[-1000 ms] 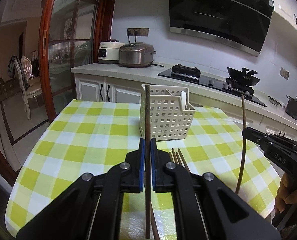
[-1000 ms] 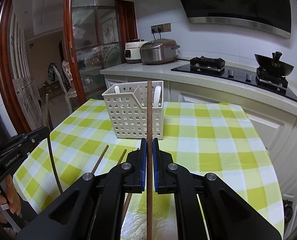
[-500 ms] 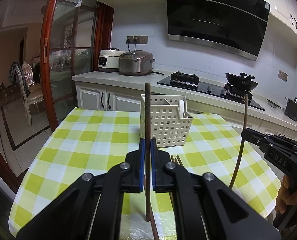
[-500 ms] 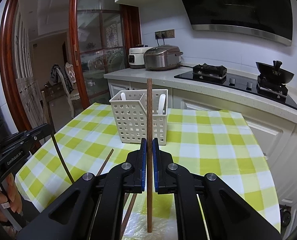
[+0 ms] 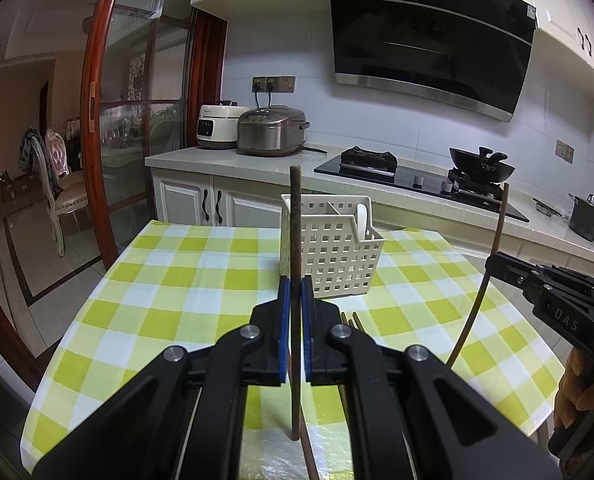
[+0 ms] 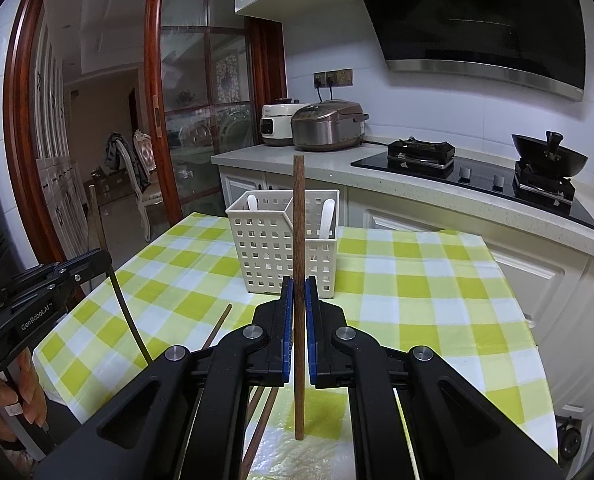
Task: Organize utensils
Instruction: 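Lift both held chopsticks upright and carry them over the white caddy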
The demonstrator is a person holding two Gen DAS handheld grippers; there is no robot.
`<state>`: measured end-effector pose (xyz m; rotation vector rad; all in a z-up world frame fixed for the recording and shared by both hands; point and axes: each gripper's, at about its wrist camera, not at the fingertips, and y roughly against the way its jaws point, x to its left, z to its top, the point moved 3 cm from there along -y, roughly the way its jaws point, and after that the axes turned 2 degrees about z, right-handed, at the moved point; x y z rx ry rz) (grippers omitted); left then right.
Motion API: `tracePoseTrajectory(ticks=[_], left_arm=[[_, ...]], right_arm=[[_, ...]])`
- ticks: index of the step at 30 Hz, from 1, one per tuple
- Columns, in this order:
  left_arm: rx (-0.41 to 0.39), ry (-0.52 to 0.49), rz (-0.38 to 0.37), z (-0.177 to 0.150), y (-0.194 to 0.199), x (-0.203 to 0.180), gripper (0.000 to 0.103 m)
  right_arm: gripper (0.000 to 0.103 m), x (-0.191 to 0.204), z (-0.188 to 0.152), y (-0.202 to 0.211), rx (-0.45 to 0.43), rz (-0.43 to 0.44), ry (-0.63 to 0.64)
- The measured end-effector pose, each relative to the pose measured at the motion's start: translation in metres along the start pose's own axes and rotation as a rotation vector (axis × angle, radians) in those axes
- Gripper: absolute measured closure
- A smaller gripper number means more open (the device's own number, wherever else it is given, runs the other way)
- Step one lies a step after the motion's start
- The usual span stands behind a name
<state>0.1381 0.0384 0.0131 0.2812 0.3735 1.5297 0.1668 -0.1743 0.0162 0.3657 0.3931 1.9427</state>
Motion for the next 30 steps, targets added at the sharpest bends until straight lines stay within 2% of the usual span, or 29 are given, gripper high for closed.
tracePoseTrajectory(ticks=[13,18,24,30], left_arm=[[-0.02,-0.016,0.004,0.005,0.002,-0.001,0.098],[-0.021,-0.032,0.001,0.012,-0.002,-0.005,0.098],[-0.042,-0.049,-0.018,0.036,-0.012,-0.009,0.098],[-0.063,-0.021,-0.047,0.077,-0.031,-0.003,0.098]], right_arm=[[0.097,0.001,0.001,-0.001,-0.002,-0.003,0.006],[0.097,0.002,0.013,-0.008,-0.009,-0.004,0.027],[0.097,-0.003,0.04,-0.027,-0.035,-0.003,0.041],[0.097,-0.01,0.068,-0.048,-0.046,0.008,0.034]])
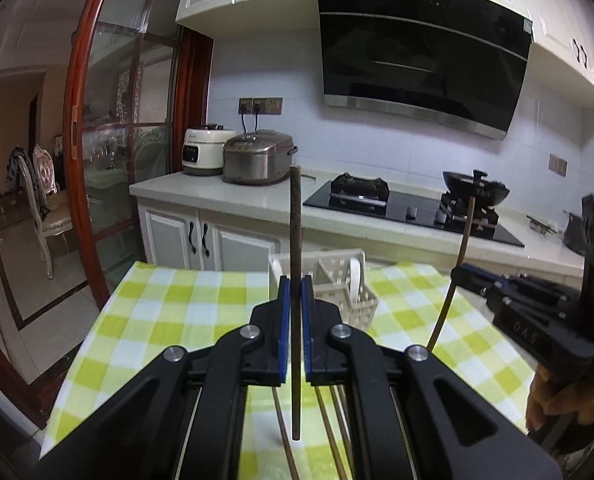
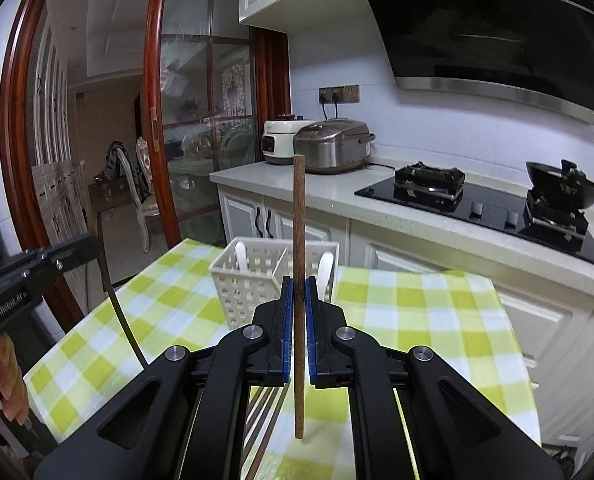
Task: Organize utensils
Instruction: 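Lift both held chopsticks upright and carry them over the white caddy, then open both tools to drop the chopsticks into the white caddy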
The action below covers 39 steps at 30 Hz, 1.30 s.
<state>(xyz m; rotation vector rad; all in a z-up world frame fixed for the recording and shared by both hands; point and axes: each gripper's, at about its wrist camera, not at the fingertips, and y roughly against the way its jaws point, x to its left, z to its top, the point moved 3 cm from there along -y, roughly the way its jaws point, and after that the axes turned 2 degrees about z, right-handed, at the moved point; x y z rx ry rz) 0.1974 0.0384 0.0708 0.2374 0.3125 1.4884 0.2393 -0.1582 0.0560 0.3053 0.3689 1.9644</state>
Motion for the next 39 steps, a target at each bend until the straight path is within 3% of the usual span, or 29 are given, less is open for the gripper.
tracePoseTrajectory(ticks=[15,21,27,33,39], left_arm=[[-0.107,-0.039,-0.006,0.116,-0.043,-0.016,0.098],[-0.108,-0.013,-0.006,0.138,-0.074,-0.018,0.098],[-0.061,0.023,0.001,0.128,-0.107,-0.008,0.098],[0.035,0.044,-0.008,0.093,-0.145,-0.001,0.098],[0.111,0.066,0.0,0.062,-0.171,0.008,0.097]], right_arm=[[0.097,-0.022,0.079,-0.039,-0.073,-0.011,0.007],[0.097,-0.028,0.1,-0.056,-0.084,-0.001,-0.012],[0.097,-0.03,0.102,-0.084,-0.063,0.024,-0.029],[0.097,-0.023,0.074,-0.126,0.046,0.066,-0.027],[0.097,-0.021,0.051,-0.162,0.135,0.055,-0.01]])
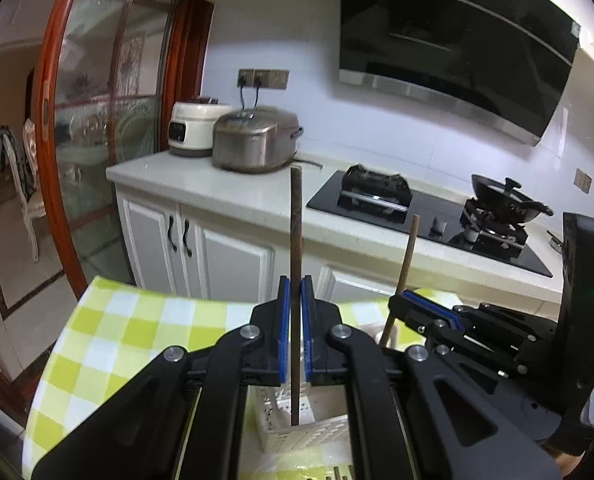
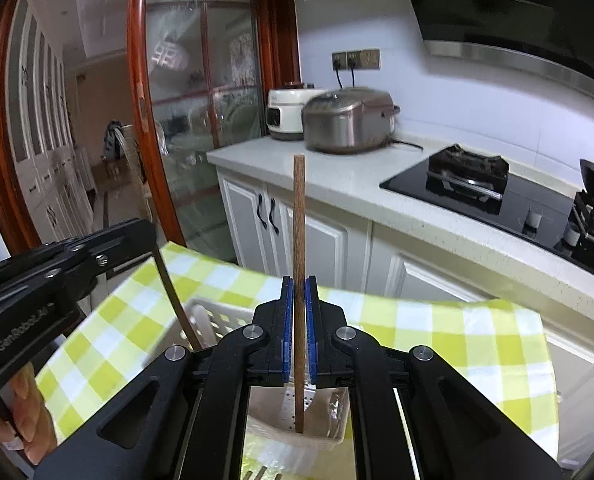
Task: Organize utensils
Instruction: 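Open both tools to drop the chopsticks into the white caddy, then move both open tools back toward the remaining chopsticks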
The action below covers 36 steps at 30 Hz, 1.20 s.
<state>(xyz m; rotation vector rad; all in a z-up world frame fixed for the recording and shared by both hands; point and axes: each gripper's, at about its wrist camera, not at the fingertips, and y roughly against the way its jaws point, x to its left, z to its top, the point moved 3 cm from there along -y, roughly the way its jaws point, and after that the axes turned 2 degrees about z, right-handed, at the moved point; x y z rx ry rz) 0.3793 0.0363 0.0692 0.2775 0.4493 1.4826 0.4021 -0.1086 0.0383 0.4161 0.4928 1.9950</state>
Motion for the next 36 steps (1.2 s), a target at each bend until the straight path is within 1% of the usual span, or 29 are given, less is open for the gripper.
tracePoseTrajectory(ticks=[3,5,7,8,10,11,13,15,19,23,25,30,34,36], left_arm=[[0.02,0.018,0.015,-0.008,-0.006,0.011,0.096],[0.027,0.023,0.027,-0.013,-0.006,0.019,0.09],[0.026,0.033,0.033,-0.018,-0.002,0.026,0.074],[0.024,0.039,0.037,-0.019,0.001,0.029,0.07],[0.009,0.058,0.047,-0.024,0.012,0.035,0.055],[-0.002,0.069,0.053,-0.027,0.02,0.038,0.051],[-0.025,0.095,0.072,-0.036,0.037,0.045,0.035],[-0.043,0.111,0.096,-0.046,0.053,0.05,0.027],[-0.05,0.077,0.146,-0.075,0.083,0.051,0.012],[-0.027,0.052,0.183,-0.109,0.104,0.054,0.005],[-0.009,0.05,0.19,-0.126,0.111,0.055,0.005],[0.061,0.063,0.171,-0.174,0.124,0.061,0.005],[0.08,0.086,0.171,-0.203,0.128,0.066,0.005],[0.085,0.096,0.173,-0.21,0.128,0.067,0.005]], right_arm=[[0.094,-0.006,-0.006,-0.007,0.019,-0.001,-0.026],[0.093,-0.009,-0.01,-0.004,0.021,-0.006,-0.041],[0.093,-0.011,-0.014,0.0,0.018,-0.01,-0.047],[0.093,-0.012,-0.016,0.004,0.016,-0.014,-0.049],[0.092,-0.013,-0.022,0.012,0.015,-0.017,-0.057],[0.09,-0.015,-0.028,0.02,0.011,-0.019,-0.068],[0.086,-0.018,-0.037,0.031,0.004,-0.019,-0.088],[0.076,-0.021,-0.05,0.041,0.009,-0.019,-0.117],[0.076,-0.019,-0.08,0.055,0.033,-0.029,-0.124],[0.076,-0.011,-0.114,0.063,0.069,-0.033,-0.129],[0.076,-0.008,-0.129,0.064,0.09,-0.031,-0.141],[0.076,-0.001,-0.168,0.063,0.15,-0.034,-0.166],[0.076,0.008,-0.195,0.055,0.21,-0.04,-0.174],[0.076,0.012,-0.203,0.053,0.223,-0.043,-0.169]])
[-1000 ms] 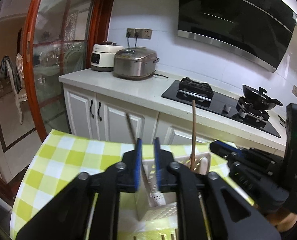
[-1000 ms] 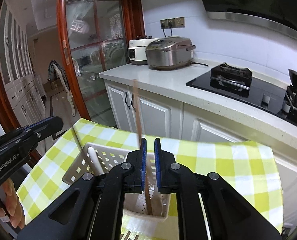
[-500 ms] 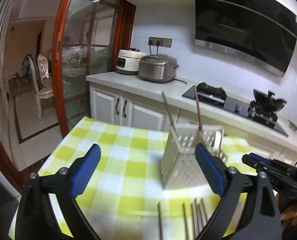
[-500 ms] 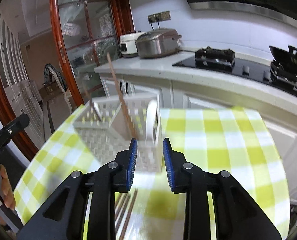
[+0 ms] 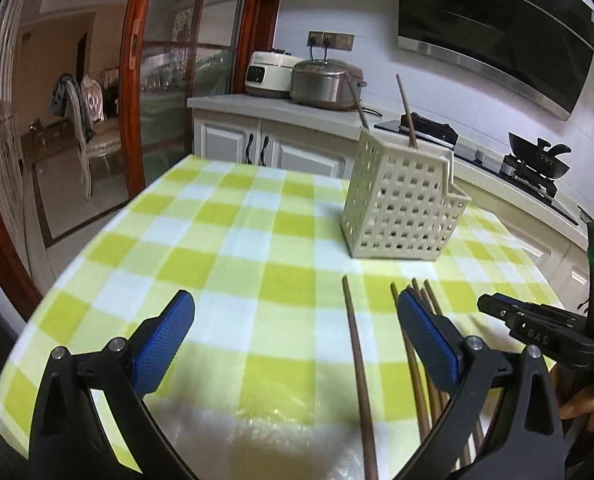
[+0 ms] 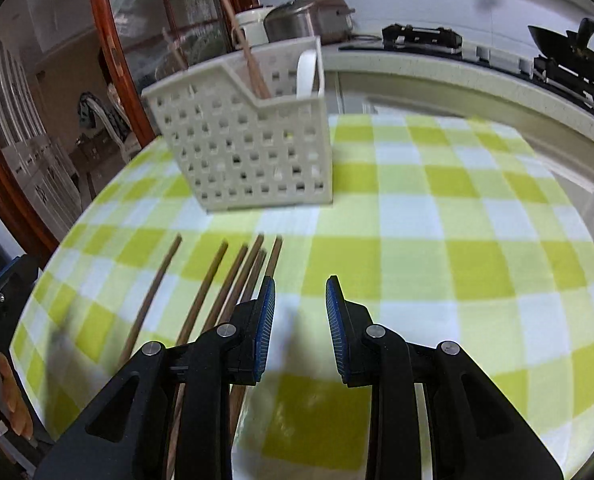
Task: Organize utensils
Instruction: 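Move both open tools back toward the remaining chopsticks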
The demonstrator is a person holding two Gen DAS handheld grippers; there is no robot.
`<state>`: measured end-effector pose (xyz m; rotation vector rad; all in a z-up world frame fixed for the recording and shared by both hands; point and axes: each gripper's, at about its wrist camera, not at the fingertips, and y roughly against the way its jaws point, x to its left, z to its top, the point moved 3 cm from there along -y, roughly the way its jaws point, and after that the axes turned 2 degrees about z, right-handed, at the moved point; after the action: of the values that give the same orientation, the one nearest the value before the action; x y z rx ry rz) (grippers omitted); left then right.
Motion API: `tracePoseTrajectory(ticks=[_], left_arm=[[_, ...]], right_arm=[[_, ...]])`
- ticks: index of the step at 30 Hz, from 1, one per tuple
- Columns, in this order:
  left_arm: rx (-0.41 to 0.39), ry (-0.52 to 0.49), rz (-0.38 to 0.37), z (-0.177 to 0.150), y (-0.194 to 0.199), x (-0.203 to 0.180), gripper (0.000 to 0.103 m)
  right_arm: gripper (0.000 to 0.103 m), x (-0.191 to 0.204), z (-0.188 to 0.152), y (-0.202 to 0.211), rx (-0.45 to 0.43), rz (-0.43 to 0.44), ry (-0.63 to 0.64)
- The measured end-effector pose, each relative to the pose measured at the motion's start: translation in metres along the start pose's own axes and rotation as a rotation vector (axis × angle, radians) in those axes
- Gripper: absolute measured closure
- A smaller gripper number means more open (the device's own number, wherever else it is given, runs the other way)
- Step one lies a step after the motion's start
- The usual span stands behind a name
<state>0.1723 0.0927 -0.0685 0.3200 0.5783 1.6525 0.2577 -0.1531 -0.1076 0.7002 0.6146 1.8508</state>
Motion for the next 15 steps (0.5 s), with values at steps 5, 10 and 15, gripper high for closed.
tracePoseTrajectory(ticks=[5,10,15], left_arm=[[0.0,0.003,0.016,-0.009,-0.004,0.002,0.005],[-0.006,0.004,0.021,-0.008,-0.008,0.004,0.005],[-0.002,0.009,0.023,-0.01,-0.01,0.009,0.005]], right_arm=[[0.076,0.008,-0.006,-0.006,0.017,-0.005,0.013],[0.076,0.017,-0.007,-0.015,0.042,-0.006,0.032],[0.078,0.026,-0.008,-0.022,0.059,-0.006,0.055]])
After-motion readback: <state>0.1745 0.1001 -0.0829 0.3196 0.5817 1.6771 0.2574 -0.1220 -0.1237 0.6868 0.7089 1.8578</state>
